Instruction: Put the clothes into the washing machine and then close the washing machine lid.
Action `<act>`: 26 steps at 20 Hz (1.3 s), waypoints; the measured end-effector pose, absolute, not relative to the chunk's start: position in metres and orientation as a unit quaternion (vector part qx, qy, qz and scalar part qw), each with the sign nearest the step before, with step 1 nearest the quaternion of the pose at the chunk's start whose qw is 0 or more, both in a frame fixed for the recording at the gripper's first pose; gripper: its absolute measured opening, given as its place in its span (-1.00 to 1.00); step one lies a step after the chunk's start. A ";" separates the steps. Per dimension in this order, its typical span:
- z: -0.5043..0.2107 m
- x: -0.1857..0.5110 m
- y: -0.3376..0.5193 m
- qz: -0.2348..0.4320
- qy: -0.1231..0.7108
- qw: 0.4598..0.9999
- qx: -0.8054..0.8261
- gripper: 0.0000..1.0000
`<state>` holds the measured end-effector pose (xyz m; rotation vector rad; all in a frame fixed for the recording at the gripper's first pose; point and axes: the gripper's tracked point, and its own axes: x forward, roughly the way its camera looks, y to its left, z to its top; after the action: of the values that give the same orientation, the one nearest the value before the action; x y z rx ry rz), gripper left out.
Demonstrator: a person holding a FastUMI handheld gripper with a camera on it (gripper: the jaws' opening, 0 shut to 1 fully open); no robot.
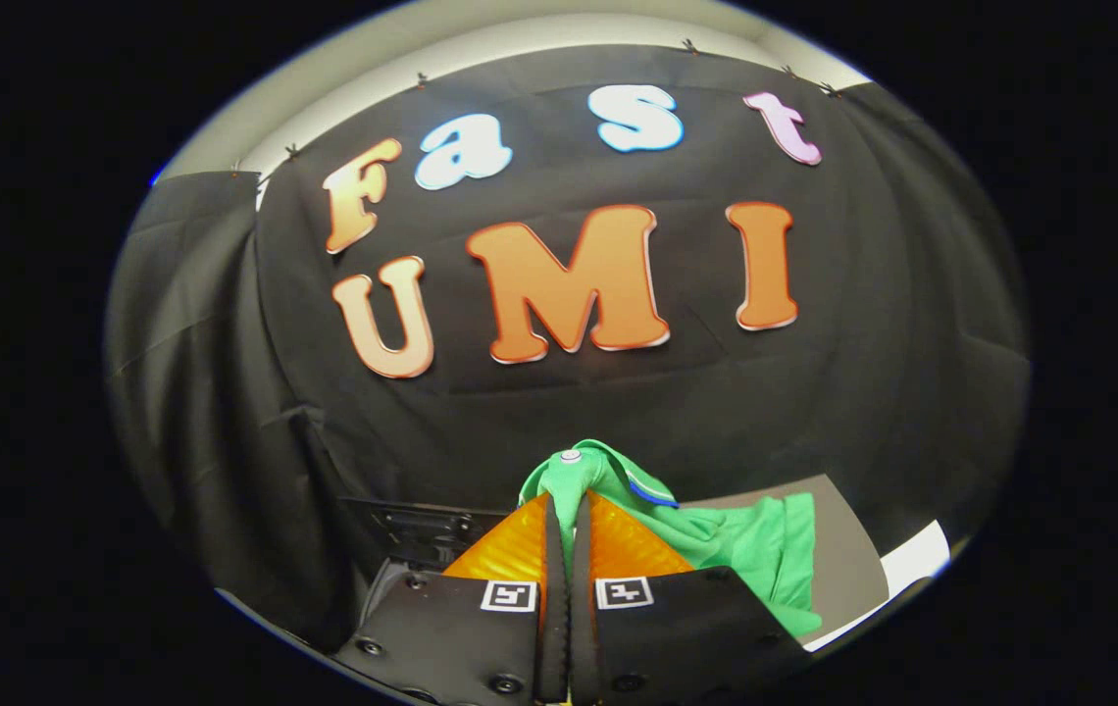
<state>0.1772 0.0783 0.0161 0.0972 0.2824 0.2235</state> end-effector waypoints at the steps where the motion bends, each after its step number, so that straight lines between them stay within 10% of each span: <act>1: 0.026 0.171 0.091 0.121 0.131 0.983 0.044 -0.83; 26: 0.014 0.134 0.369 0.333 0.111 0.936 -0.020 -0.83</act>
<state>0.1340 0.3686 0.0135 -0.0400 0.2269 0.6803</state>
